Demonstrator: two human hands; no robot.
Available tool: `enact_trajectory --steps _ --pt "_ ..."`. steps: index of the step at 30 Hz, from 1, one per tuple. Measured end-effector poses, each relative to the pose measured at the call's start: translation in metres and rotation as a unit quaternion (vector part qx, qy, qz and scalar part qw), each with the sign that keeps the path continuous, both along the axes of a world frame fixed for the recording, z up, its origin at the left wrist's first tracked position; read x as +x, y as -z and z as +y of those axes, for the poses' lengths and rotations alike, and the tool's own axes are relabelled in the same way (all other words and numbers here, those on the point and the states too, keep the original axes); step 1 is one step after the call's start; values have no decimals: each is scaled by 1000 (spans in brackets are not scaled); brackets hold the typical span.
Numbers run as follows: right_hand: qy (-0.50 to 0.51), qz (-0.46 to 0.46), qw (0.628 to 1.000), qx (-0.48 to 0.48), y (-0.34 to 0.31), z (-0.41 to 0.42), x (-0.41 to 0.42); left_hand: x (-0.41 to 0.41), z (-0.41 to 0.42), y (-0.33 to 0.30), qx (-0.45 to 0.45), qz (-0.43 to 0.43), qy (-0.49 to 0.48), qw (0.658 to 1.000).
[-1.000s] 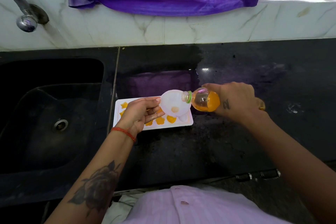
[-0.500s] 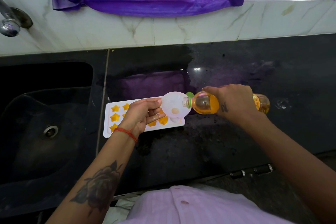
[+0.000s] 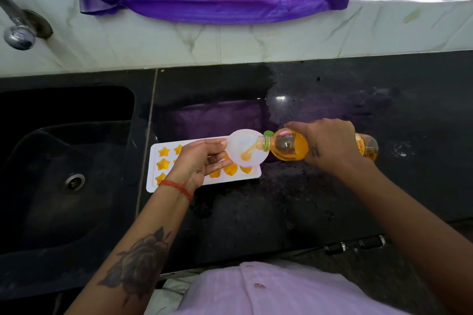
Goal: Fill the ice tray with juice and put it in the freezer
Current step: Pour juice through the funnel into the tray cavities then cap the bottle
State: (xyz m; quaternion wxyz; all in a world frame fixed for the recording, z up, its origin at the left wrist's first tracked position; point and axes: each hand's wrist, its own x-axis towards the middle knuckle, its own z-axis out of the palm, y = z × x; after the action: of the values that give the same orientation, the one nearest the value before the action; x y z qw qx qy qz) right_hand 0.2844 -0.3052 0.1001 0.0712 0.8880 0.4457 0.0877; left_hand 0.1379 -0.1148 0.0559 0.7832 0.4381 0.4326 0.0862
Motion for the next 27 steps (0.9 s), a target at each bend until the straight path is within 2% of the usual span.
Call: enact_trajectory --steps 7,13,17,24,27 --pt "-1 44 998 44 -3 0 3 -1 -3 -1 -2 -4 -7 1000" --pt "6 174 978 111 -19 2 4 -1 -7 -1 -1 -8 -12 1000" --pt "-3 223 968 112 -23 13 16 -3 -8 -1 2 -17 -22 1000" --pt "-31 325 916 232 -43 51 33 -17 13 -7 18 -36 -63 997" --pt "-38 333 901 276 -52 74 35 -19 35 -12 19 -51 -95 994"
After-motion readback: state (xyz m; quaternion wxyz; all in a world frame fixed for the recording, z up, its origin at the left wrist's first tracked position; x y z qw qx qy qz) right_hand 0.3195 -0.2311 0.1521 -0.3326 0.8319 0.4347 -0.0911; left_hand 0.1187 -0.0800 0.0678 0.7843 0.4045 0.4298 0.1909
